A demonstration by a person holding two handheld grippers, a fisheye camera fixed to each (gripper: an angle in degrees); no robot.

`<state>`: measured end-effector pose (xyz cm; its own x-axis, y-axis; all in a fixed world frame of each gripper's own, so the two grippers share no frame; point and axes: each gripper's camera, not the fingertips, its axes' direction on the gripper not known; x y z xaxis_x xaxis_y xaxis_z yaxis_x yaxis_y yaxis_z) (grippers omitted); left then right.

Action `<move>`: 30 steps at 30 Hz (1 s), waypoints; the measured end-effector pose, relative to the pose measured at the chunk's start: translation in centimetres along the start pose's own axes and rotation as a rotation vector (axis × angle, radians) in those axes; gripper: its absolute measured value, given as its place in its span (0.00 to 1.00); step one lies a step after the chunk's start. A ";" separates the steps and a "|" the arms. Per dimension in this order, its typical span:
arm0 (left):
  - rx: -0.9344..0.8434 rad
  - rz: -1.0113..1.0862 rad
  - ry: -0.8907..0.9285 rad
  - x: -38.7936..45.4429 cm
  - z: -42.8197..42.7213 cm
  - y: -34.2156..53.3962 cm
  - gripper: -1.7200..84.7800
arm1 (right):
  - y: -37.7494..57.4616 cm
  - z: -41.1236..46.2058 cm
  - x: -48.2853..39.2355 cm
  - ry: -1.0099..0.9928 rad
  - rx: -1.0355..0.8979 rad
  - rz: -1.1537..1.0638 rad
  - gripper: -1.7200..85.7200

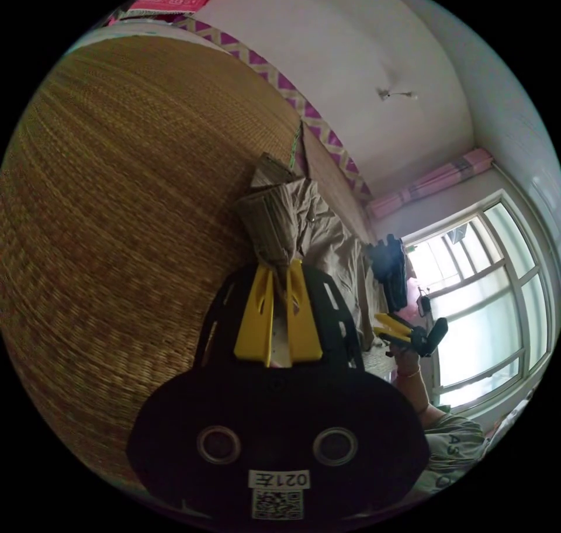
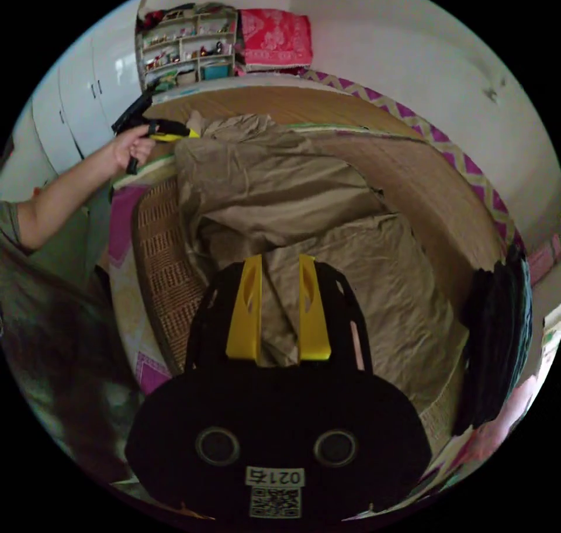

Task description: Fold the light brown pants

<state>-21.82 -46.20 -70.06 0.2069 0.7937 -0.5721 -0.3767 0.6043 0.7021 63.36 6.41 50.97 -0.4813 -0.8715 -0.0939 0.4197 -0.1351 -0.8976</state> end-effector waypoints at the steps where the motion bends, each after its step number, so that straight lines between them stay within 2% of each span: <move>1: 0.002 0.005 -0.006 0.2 -0.6 -0.4 0.02 | -0.7 1.4 -1.1 -0.009 -0.045 -0.016 0.13; 3: 0.002 0.007 -0.006 0.3 -1.4 -1.0 0.02 | -1.1 3.2 -2.5 0.023 -0.089 -0.038 0.13; 8: 0.005 0.008 0.001 0.7 -3.5 -2.3 0.02 | -1.1 3.2 -2.5 0.049 -0.022 0.083 0.11; 12: 0.008 0.011 0.001 1.2 -5.2 -3.3 0.02 | -1.0 4.3 -5.0 0.236 -0.081 -0.009 0.11; 20: 0.011 0.018 -0.005 2.6 -7.9 -4.8 0.02 | -0.7 3.3 -7.3 0.209 -0.074 -0.090 0.13; 24: 0.010 0.016 -0.001 3.3 -9.1 -5.5 0.02 | -0.9 3.7 -6.5 0.260 -0.121 -0.118 0.13; 30: 0.016 0.032 -0.023 4.8 -10.5 -6.1 0.02 | -1.0 1.8 -3.8 0.325 -0.111 -0.124 0.06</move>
<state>-28.03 -46.84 -81.56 0.2156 0.8138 -0.5397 -0.3691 0.5796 0.7265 66.16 9.04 52.96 -0.7500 -0.6542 -0.0975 0.2651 -0.1623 -0.9504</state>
